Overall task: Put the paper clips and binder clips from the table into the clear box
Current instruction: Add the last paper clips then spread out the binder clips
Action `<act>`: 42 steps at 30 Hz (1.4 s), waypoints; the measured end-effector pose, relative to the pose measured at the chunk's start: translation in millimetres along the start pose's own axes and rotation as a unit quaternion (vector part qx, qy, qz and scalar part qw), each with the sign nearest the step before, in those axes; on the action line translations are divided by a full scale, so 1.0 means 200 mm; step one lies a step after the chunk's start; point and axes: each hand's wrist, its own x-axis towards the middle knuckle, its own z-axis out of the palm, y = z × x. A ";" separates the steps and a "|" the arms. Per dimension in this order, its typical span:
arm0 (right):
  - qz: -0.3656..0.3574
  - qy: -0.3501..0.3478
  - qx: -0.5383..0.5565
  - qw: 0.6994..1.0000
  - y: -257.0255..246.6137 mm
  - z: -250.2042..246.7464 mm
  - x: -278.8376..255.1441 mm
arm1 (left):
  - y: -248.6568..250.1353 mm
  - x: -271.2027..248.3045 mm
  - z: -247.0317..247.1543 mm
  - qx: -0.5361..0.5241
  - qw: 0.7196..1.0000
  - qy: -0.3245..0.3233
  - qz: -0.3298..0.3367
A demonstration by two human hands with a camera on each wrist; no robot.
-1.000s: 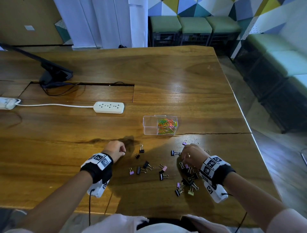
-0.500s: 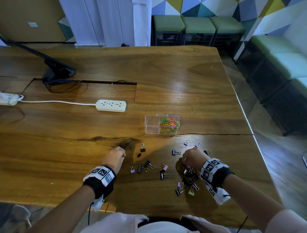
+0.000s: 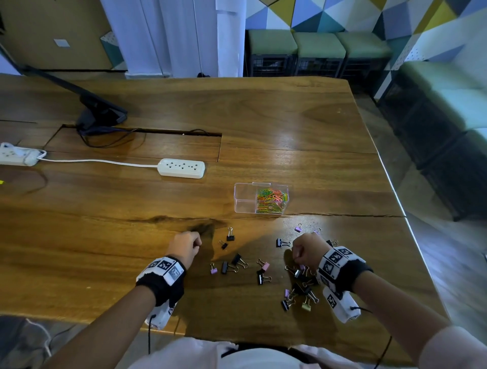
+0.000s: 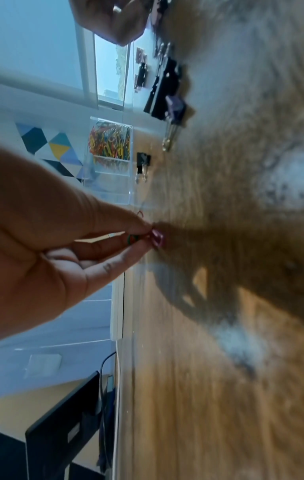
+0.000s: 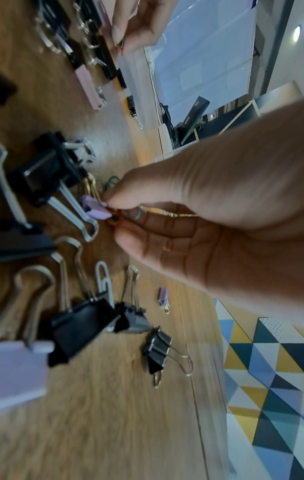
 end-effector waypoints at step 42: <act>-0.001 0.168 0.116 0.979 -0.03 -0.34 0.31 | 0.99 0.55 -0.20 -0.083 0.970 -0.041 0.225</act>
